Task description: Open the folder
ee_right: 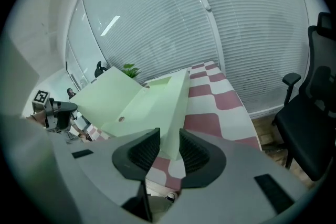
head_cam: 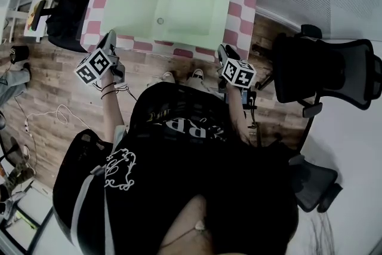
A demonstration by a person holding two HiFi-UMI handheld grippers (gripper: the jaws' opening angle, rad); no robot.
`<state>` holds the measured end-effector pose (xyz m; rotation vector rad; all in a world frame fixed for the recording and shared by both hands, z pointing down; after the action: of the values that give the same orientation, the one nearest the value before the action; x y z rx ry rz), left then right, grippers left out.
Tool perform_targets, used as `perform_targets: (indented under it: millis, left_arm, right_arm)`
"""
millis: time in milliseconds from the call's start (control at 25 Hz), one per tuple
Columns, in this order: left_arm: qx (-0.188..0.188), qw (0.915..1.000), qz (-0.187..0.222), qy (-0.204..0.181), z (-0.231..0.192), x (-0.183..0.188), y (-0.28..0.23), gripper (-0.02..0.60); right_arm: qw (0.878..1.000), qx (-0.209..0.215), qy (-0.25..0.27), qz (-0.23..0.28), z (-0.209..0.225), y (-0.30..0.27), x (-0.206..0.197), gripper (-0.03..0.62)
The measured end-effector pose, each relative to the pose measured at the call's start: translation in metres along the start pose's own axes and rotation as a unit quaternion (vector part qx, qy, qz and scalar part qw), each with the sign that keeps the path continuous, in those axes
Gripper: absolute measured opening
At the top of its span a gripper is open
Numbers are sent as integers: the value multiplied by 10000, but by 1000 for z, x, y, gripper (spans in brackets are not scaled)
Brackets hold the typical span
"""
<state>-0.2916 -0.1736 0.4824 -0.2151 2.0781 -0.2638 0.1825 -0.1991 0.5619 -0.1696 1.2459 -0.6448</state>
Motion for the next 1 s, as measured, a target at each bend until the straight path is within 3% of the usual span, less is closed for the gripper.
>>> perform_targets:
  millis: [120, 200, 320, 440, 560, 760, 920, 1000]
  left_arm:
    - [445, 9987, -145, 188, -28, -6, -11, 17]
    - [749, 9966, -330, 75, -45, -12, -19, 19]
    - [1185, 9880, -669, -735, -60, -20, -31, 71]
    - [1579, 9675, -1049, -1674, -64, -32, -43, 107]
    - [1878, 9552, -1253, -1911, -70, -43, -52, 118]
    - [1919, 9313, -1837, -2493, -82, -60, -68, 130]
    - [1624, 8939, -2248, -3521, -82, -76, -79, 138]
    - [1521, 8935, -2309, -3539, -85, -77, -80, 139]
  right_arm:
    - [10000, -34, -29, 15, 0, -1, 0, 112]
    - [10000, -58, -47, 36, -1, -1, 0, 110]
    - [9999, -109, -35, 45, -3, 0, 0, 105]
    - [9998, -153, -35, 75, -4, 1, -1, 98]
    - [9997, -204, -13, 106, -7, 1, -1, 89]
    - [9992, -320, 184, 139, -13, 1, -1, 77]
    - [9989, -402, 188, 170, -15, 2, -2, 68]
    - [9987, -429, 226, 171, -16, 1, -2, 66]
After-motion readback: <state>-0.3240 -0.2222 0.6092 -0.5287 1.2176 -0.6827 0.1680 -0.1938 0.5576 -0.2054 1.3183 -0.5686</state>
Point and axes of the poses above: the fingertips, and each gripper's own axes: y backward along the fingers, z to its right, x out of its top, the point moved 9 cm from there along y, backward along the fingers, and after that the axes turned 14 degrees about z, right-handed, at the moved point
